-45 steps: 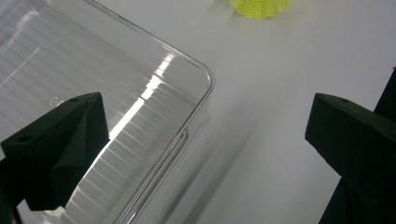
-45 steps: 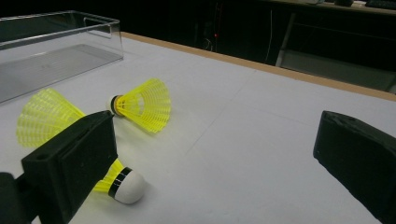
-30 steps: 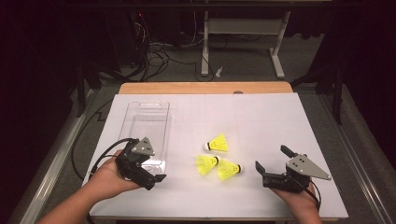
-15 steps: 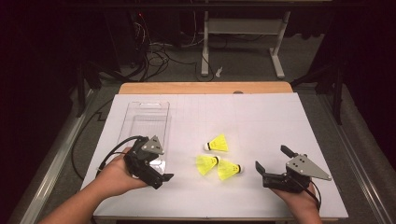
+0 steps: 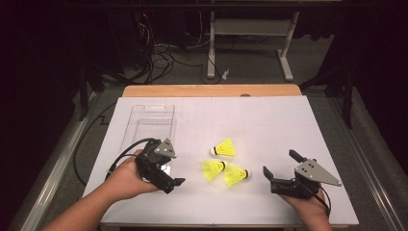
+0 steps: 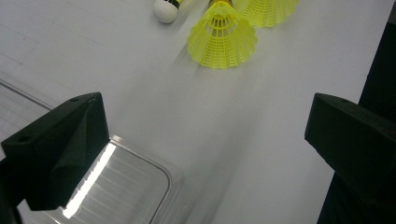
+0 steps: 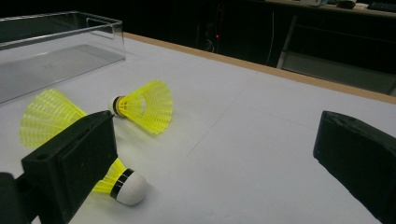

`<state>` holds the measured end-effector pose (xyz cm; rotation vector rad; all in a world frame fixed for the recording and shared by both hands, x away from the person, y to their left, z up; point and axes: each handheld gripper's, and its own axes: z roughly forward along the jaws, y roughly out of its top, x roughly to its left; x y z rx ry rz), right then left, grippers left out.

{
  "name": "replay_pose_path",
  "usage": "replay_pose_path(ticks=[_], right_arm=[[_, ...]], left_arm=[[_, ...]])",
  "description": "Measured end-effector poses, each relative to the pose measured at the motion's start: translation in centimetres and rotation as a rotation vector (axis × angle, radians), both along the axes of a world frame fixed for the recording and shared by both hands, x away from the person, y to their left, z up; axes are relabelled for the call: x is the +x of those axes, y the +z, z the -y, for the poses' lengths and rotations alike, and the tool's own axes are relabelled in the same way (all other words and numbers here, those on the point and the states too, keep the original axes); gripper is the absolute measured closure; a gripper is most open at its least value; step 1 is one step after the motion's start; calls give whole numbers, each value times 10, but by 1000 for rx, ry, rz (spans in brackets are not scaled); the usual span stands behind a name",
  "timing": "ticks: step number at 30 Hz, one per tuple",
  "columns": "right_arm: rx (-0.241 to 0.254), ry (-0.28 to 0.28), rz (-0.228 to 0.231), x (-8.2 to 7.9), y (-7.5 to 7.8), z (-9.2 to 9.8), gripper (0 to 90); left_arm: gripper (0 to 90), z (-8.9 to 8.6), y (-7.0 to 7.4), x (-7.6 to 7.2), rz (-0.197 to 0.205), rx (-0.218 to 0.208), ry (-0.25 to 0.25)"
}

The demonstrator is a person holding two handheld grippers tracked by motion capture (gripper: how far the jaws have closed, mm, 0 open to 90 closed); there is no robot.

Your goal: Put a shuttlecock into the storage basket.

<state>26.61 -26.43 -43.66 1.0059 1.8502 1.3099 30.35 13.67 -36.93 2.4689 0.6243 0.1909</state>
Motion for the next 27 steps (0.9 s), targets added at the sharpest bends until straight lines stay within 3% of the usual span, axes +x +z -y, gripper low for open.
replay_pose_path(ticks=[4, 5, 27], right_arm=[[0, 1, -1, 0, 0, 0, 0], [0, 1, -2, 0, 0, 0, 0], [6, 4, -3, 1, -1, 0, 0]], left_arm=[[10, 2, 0, 1, -4, 10, -12], [9, 1, 3, 4, 1, 49, -45], [10, 27, 4, 10, -10, 55, -84]])
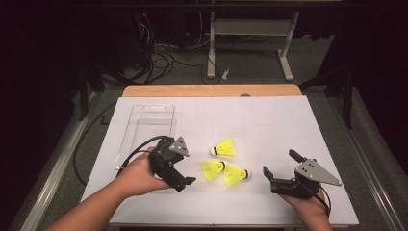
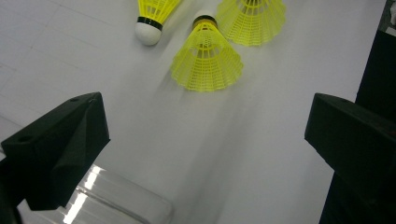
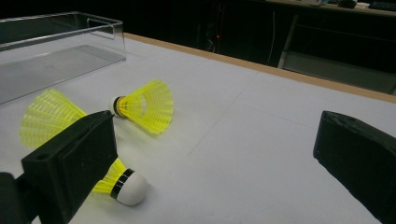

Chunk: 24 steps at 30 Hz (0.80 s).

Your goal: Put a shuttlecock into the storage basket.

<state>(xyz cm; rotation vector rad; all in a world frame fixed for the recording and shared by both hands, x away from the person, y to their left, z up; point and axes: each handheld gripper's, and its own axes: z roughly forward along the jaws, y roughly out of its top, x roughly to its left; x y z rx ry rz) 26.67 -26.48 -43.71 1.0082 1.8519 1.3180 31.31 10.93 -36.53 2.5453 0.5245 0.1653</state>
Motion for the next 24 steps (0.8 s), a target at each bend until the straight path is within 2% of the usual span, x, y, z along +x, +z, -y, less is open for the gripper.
replay_pose_path(ticks=[4, 12, 19, 24], right_arm=[[-2, -1, -1, 0, 0, 0, 0], [-1, 1, -1, 0, -1, 0, 0], [0, 1, -1, 0, 0, 0, 2], [1, 2, -1, 0, 0, 0, 2]], left_arm=[[10, 6, -2, 0, -8, 12, -10], [22, 15, -2, -1, -11, -2, -22], [131, 22, -8, 1, -29, -5, -47], [160, 27, -13, 0, -47, -5, -62]])
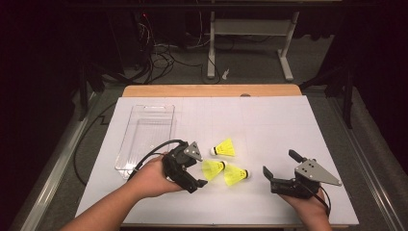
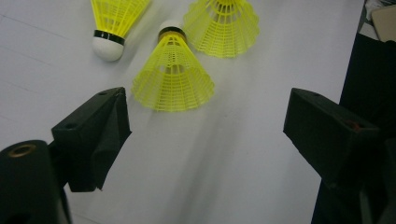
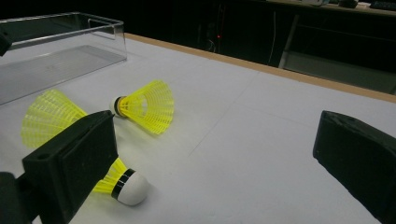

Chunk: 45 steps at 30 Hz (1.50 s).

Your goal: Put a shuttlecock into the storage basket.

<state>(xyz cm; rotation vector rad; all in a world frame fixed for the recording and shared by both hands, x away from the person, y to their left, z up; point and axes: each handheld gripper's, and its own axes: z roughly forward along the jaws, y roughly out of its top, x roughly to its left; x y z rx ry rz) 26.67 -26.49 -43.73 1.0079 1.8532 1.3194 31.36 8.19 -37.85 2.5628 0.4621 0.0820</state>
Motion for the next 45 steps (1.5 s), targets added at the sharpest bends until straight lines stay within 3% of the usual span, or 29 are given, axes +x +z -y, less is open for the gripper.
replay_pose_path(ticks=[11, 29, 40, 45], right_arm=[[2, 1, 0, 0, 0, 0, 2], [7, 3, 2, 0, 0, 0, 3], [9, 3, 3, 0, 1, 0, 3], [9, 3, 5, 0, 0, 1, 3]], left_arm=[[396, 9, -15, 4, -37, -11, -3], [501, 27, -43, 8, -74, 10, 21], [540, 33, -52, 13, -65, 23, 51], [602, 35, -54, 14, -56, 18, 52]])
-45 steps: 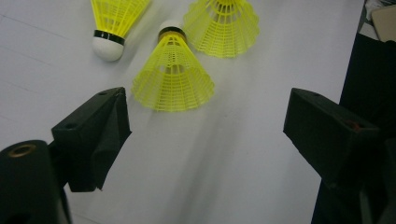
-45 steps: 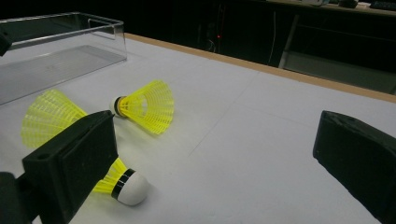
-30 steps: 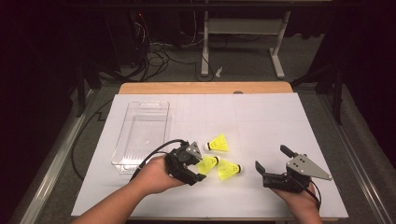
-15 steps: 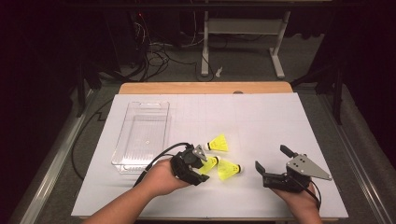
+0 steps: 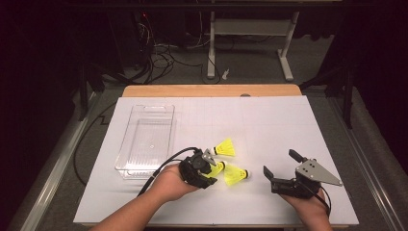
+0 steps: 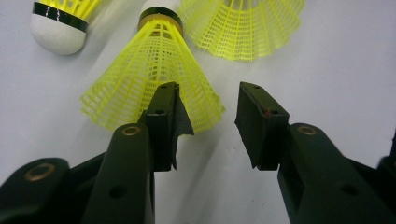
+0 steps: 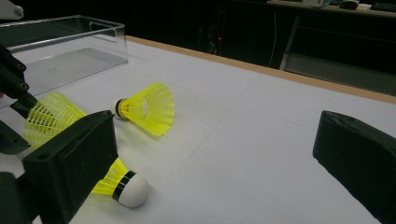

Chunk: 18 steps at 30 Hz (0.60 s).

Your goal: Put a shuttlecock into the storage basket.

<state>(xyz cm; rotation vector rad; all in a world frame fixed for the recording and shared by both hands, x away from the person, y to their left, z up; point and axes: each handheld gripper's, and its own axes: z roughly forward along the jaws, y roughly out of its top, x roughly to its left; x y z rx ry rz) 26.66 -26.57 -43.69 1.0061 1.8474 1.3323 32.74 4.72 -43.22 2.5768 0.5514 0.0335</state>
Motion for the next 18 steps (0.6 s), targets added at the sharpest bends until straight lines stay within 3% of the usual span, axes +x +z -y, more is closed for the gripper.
replay_pose_path(ticks=[5, 18], right_arm=[[0, 1, -1, 0, 0, 0, 3], [-1, 3, -2, 1, -1, 0, 8]], left_arm=[[629, 1, -1, 3, 5, -6, 32], [725, 0, 0, 4, 7, -14, 43]])
